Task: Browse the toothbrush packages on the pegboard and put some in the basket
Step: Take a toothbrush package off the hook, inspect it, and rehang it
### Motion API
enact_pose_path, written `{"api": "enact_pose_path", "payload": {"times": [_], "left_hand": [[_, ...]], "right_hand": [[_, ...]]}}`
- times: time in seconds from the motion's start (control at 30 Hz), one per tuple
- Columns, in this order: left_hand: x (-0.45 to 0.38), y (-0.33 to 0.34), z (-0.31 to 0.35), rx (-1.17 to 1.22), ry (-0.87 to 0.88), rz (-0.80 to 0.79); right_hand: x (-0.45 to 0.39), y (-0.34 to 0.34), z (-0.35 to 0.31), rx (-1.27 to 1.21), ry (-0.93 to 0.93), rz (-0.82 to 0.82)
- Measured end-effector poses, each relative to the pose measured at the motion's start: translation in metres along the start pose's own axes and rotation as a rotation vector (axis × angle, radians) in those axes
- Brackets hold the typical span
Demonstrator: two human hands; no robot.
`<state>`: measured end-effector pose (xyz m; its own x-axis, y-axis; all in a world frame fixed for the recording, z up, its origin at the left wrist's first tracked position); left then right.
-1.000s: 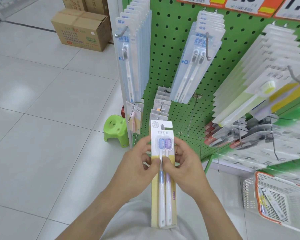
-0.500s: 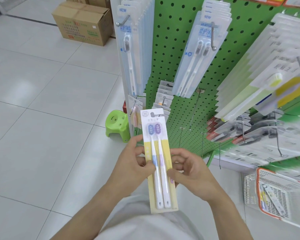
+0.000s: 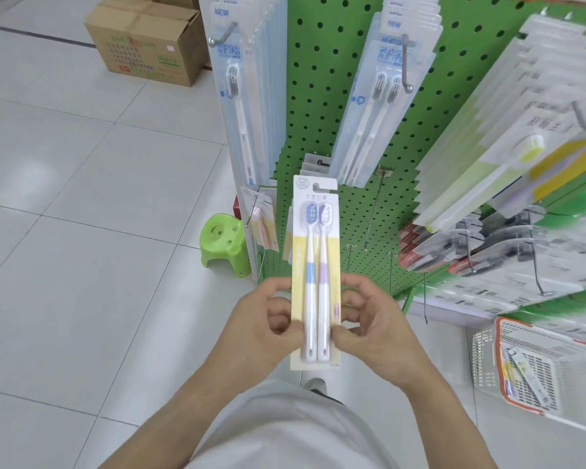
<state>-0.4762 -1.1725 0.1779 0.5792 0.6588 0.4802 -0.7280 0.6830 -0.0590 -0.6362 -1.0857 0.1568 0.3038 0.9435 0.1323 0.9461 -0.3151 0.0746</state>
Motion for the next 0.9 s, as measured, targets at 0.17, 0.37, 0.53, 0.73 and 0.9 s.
{"api": "enact_pose_path", "payload": {"times": [0.17, 0.37, 0.53, 0.73, 0.9], "left_hand": [[0.010, -0.002, 0.004, -0.046, -0.022, -0.105], [0.009, -0.008, 0.001, 0.011, -0.021, -0.044], [0.004, -0.012, -0.004, -0.069, -0.002, -0.162], [0.001, -0.014, -0.005, -0.083, -0.017, -0.113], [0.001, -0.009, -0.002, -0.178, -0.022, -0.065]], "right_hand": [[0.000, 0.006, 0.001, -0.086, -0.065, 0.151], [0.005, 0.011, 0.002, -0.028, 0.004, -0.009], [0.005, 0.006, 0.004, -0.036, 0.035, 0.016], [0.004, 0.011, 0.008, -0.057, 0.039, 0.049], [0.003, 0.012, 0.008, 0.044, 0.017, 0.044]]}}
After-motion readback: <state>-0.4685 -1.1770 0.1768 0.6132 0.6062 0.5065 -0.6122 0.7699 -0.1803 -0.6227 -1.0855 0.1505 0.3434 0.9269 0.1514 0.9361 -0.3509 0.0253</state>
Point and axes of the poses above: each hand's wrist, its own x-axis away from the middle knuckle, its own y-axis out of the palm, z = x × y, the point moved 3 cm from there along -x, towards the middle knuckle, and after that the axes turned 7 degrees about -y, right-handed, at the moved point
